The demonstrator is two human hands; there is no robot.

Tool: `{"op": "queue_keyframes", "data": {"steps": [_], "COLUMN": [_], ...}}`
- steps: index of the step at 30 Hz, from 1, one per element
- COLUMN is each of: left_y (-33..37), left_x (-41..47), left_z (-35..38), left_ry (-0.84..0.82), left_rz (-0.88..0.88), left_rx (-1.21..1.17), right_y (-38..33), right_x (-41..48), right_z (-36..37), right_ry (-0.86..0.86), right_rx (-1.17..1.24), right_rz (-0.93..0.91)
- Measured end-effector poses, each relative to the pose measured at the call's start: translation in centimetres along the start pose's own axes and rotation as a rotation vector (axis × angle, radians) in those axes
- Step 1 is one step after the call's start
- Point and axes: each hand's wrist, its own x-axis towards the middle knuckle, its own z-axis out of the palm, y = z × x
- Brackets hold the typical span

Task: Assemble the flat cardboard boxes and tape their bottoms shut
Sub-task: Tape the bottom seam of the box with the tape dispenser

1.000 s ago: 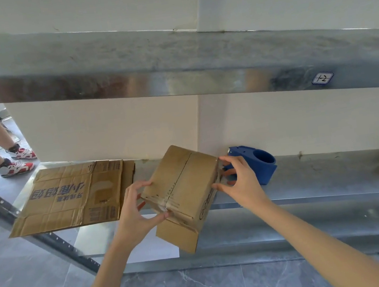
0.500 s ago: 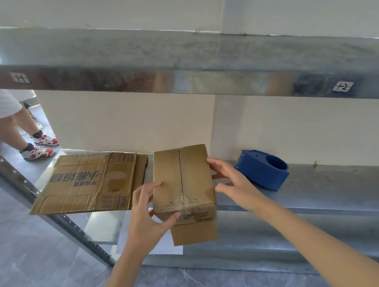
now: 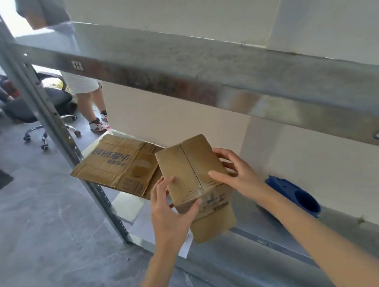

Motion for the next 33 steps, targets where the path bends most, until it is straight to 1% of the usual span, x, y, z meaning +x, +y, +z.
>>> {"op": "queue_keyframes", "data": {"steps": [3, 8, 11, 20, 23, 27, 31, 33], "left_y": [1.6, 2.5, 2.4, 2.7, 2.8, 3.5, 4.1, 4.1], "left_x": [-1.2, -3.5, -4.5, -4.1, -4.3, -4.5, -4.4, -4.5], "left_z": [3.2, 8.0, 9.4, 10.6, 10.1, 9.0, 7.8, 7.4], "left_ry": [0.080, 0.151, 0.145, 0.098, 0.079, 0.069, 0.020, 0.012], "left_rz": [-0.050, -0.093, -0.121, -0.151, -0.102, -0.069, -0.054, -0.055], "left_rx": [0.010, 0.068, 0.113, 0.203, 0.257, 0.297, 0.285, 0.287], "right_y": [0.8, 3.7, 5.3, 7.6, 7.5, 7.1, 7.0, 7.4], "right_x": [0.1, 0.0, 0.4, 1.4, 0.7, -0.6, -1.7, -2.1], "right_z": [-2.9, -7.5, -8.8, -9.5, -9.3, -9.1, -9.7, -10.3], "right_ry": [-0.097, -0.259, -0.285, -0.350, -0.327, -0.219, -0.162, -0.135], "right_rx": [-0.086, -0.194, -0.251, -0.230, -0.305, -0.241, -0.202, -0.231], "right_rz": [-0.030, -0.063, -0.068, -0.101, -0.152, -0.223, -0.225, -0.222]}}
